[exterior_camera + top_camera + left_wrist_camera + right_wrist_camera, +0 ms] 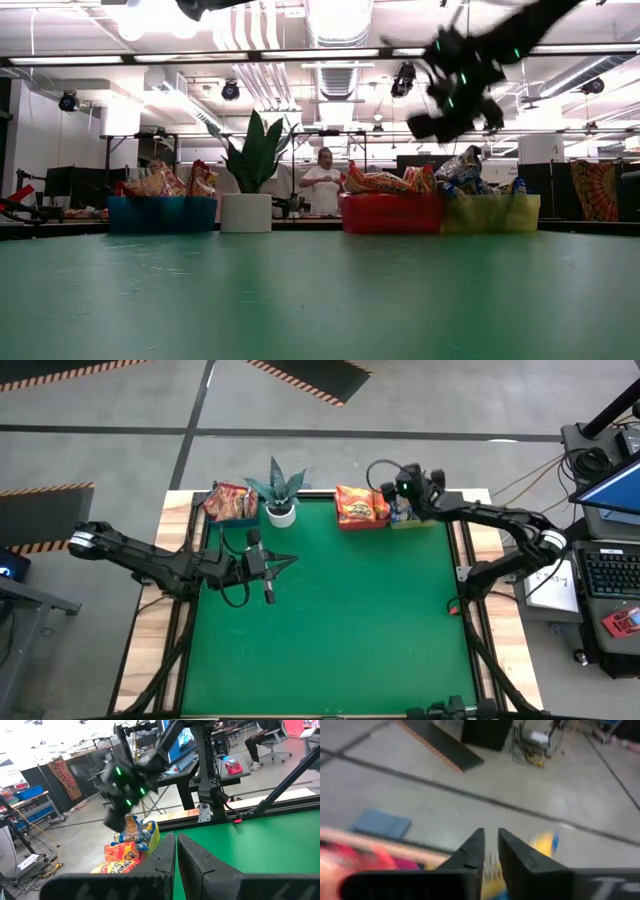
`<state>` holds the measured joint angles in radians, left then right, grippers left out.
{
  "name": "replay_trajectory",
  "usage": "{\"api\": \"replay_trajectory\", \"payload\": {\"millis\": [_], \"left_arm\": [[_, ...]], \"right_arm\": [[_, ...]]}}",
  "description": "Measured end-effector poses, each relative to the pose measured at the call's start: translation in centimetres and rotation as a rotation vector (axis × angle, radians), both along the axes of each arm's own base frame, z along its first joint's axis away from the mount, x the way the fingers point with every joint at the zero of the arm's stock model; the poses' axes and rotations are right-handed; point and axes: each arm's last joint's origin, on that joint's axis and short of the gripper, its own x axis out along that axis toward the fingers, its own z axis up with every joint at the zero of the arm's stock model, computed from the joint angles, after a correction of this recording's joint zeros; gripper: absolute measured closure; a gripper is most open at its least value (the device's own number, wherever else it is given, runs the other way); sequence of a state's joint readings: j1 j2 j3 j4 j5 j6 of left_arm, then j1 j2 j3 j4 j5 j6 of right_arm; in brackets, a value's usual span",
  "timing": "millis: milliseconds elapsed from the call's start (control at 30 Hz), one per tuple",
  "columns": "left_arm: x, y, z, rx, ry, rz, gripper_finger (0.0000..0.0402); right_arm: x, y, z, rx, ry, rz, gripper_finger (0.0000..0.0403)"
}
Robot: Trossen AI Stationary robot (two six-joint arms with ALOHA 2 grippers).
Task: Sort Maruchan noodles
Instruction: Put the blue noodle pack into the yellow bin, then return to Home Position
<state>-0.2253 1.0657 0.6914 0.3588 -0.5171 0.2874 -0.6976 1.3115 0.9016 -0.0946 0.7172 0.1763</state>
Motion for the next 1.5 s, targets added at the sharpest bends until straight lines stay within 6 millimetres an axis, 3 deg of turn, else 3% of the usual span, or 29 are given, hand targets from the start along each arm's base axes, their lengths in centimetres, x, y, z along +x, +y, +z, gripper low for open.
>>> {"api": "replay_trajectory", "payload": {"millis": [133, 267, 400, 533, 633, 733, 1000, 1267, 1500], "left_arm": [[0.0, 0.0, 0.0, 0.0, 0.0, 0.0, 0.0402], [0.0, 0.0, 0.0, 0.009, 0.003, 0.0, 0.0402], [-0.1, 0.1, -0.1, 0.022, 0.023, 0.024, 0.0402], [-1.2, 0.4, -0.3, 0.032, 0.103, 0.053, 0.0402], [-2.7, 0.8, -0.6, 0.007, 0.094, 0.055, 0.0402], [-4.7, 1.2, -1.4, -0.013, 0.04, 0.052, 0.0402], [-9.1, 2.2, -5.4, -0.071, -0.161, 0.048, 0.0402], [-11.9, 2.8, -8.3, -0.159, -0.293, 0.037, 0.0402], [-13.0, 3.1, -10.3, -0.181, -0.343, 0.027, 0.0402]], "right_arm": [[-1.6, 0.0, -6.0, 0.031, -0.027, -0.01, 0.0389], [-2.4, 0.4, -8.2, -0.023, -0.116, -0.004, 0.039], [-2.7, 0.9, -7.5, -0.035, -0.12, 0.027, 0.039], [-2.9, 2.5, -4.5, -0.093, -0.176, 0.085, 0.039], [-3.6, 4.6, -3.0, -0.145, -0.213, 0.142, 0.039], [-4.3, 7.0, -2.6, -0.148, -0.273, 0.311, 0.039], [-6.6, 12.3, -4.8, -0.213, -0.463, 0.842, 0.039], [-9.3, 14.8, -7.3, -0.263, -0.574, 1.059, 0.039], [-10.1, 15.9, -6.5, -0.373, -0.56, 1.137, 0.039]]}}
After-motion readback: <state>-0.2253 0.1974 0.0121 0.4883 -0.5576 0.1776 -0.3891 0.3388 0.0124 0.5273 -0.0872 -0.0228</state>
